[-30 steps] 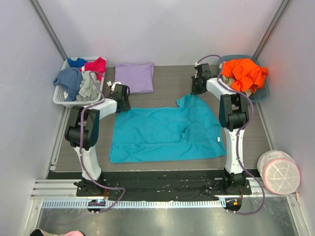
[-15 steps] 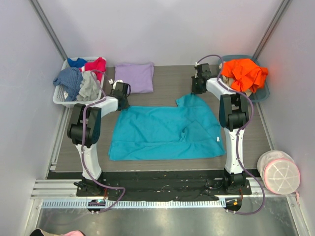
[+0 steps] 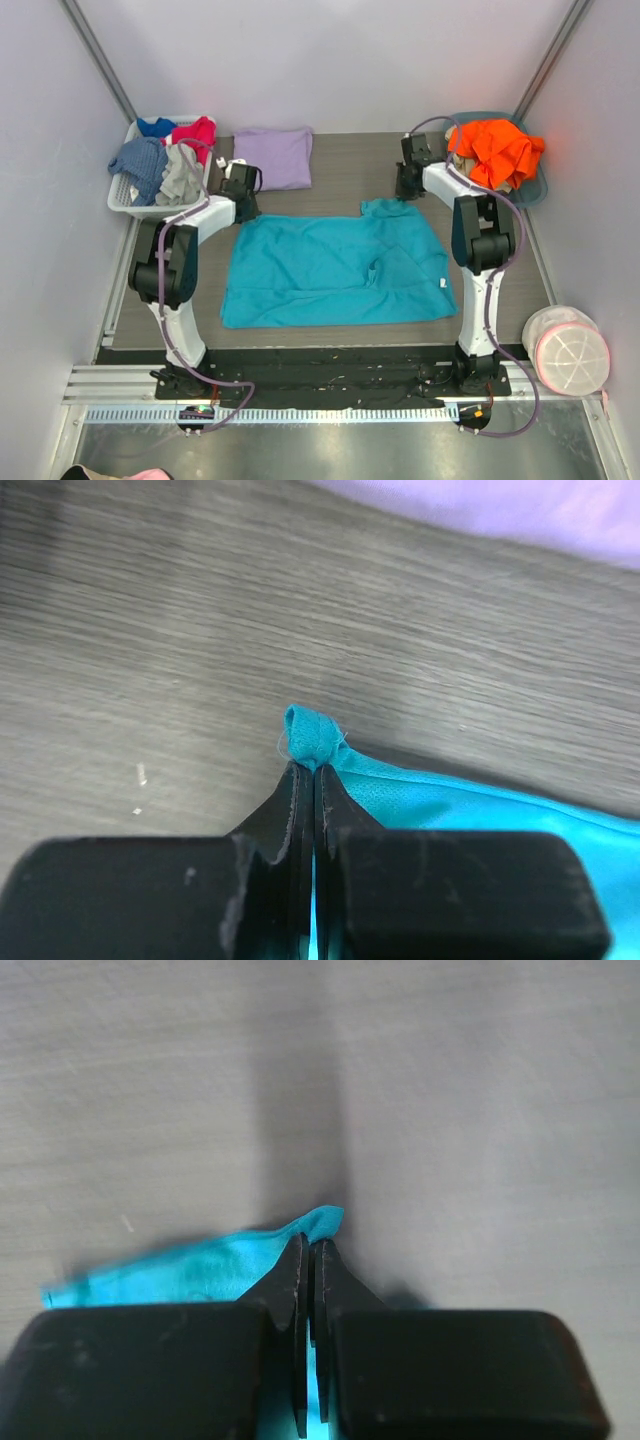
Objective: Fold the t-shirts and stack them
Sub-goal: Fold the tshirt
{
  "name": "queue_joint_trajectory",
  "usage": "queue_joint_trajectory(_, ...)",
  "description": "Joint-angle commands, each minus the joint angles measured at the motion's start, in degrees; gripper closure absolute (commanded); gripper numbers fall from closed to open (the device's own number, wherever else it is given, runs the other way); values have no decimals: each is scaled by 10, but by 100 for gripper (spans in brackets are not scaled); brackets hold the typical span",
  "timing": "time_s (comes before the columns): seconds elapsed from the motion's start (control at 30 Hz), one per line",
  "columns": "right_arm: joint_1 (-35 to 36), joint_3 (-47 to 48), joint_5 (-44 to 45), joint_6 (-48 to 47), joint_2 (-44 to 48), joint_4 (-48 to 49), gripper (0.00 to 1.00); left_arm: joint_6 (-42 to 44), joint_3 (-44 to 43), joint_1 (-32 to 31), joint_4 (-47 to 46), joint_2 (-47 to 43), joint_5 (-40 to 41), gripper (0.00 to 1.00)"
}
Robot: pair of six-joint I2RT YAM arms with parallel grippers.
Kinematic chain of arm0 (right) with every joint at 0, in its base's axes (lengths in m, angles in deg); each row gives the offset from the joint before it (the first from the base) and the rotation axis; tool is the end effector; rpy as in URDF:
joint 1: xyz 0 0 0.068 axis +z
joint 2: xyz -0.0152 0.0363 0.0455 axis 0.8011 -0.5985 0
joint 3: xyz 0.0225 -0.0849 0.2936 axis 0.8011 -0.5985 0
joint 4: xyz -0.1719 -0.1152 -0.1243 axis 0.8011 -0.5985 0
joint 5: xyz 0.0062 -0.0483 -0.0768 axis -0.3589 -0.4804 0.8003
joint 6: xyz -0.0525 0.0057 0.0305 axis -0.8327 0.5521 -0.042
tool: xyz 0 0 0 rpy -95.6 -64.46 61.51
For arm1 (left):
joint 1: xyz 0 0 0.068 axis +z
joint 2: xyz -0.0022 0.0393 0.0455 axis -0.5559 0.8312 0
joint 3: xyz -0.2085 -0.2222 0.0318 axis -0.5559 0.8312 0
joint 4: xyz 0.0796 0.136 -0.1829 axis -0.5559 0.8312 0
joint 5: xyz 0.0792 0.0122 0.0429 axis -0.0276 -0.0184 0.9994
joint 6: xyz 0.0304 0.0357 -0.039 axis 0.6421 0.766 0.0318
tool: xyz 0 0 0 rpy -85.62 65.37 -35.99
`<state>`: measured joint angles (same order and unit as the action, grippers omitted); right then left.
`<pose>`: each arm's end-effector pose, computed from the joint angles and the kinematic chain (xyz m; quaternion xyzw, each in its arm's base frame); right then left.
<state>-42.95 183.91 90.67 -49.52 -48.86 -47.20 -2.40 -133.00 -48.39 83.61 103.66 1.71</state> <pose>0.4918 0.0854 0.1996 0.0322 0.9532 0.0211 0.2997 0.3963 -0.0888 0.2115 -0.1463 0.9248 0.0266 0.3501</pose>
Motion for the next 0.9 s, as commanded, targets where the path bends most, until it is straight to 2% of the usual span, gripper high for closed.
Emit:
queue_joint_trajectory(0.0, 0, -93, 80, 63, 141, -15, 99, 13, 14, -1, 10, -71, 12, 100)
queue_joint_trajectory(0.17, -1, -222, 104, 114, 244, 8, 99, 9, 41, -1, 20, -112, 13, 100)
queue_joint_trajectory(0.67, 2, -442, 53, 162, 469, -2, 99, -40, 160, -1, 14, -213, 16, 100)
queue_joint_trajectory(0.87, 6, -491, 55, 183, 532, -26, 99, -56, 197, -1, 13, -257, 17, 100)
